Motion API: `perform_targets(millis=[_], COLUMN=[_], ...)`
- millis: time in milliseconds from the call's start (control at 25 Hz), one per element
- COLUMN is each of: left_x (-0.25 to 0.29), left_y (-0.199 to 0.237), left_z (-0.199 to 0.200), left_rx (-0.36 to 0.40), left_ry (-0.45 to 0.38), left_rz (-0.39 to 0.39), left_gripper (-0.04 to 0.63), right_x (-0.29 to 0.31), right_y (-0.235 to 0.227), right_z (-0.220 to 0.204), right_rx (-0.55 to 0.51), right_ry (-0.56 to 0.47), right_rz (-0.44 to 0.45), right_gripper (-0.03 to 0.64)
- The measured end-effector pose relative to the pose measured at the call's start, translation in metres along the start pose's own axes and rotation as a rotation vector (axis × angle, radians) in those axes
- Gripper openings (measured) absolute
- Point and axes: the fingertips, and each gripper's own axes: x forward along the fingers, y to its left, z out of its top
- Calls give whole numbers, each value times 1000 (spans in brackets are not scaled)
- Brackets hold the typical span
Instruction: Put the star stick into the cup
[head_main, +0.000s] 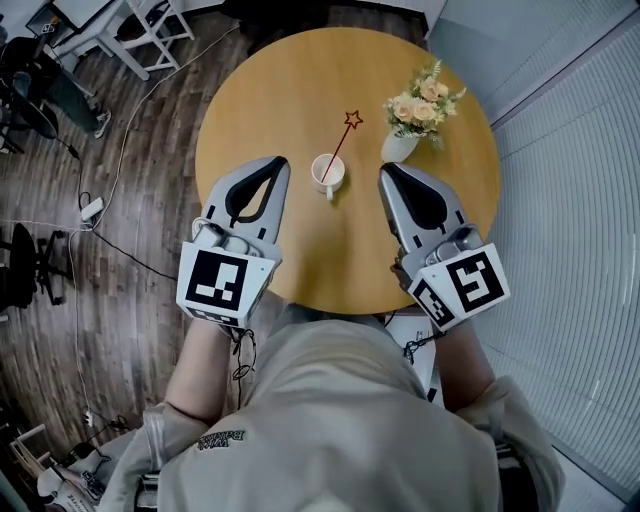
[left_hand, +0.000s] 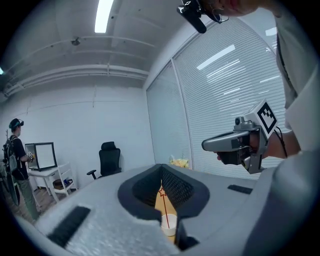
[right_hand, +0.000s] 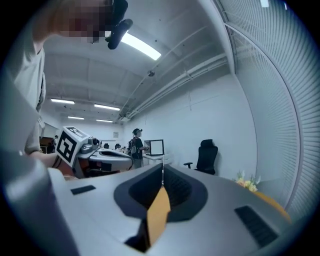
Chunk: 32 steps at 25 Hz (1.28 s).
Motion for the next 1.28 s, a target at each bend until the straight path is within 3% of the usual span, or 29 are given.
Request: perform_targets(millis=[120, 280, 840, 1280], left_x=[-13, -37, -57, -64], left_y=[-2, -9, -40, -37], left_z=[21, 38, -6, -9], left_rx=[-25, 24, -30, 7], left_ry=[-52, -114, -1, -4], left_rz=[17, 39, -2, -24], left_gripper=[21, 21, 21, 21], right_x=[-13, -34, -53, -46], right_y=[11, 26, 49, 56], right_z=[7, 11, -14, -19], right_rx=[-37, -55, -25, -80], right_ry=[5, 25, 108, 138], right_rz=[22, 30, 56, 42], right_gripper=[34, 34, 34, 34])
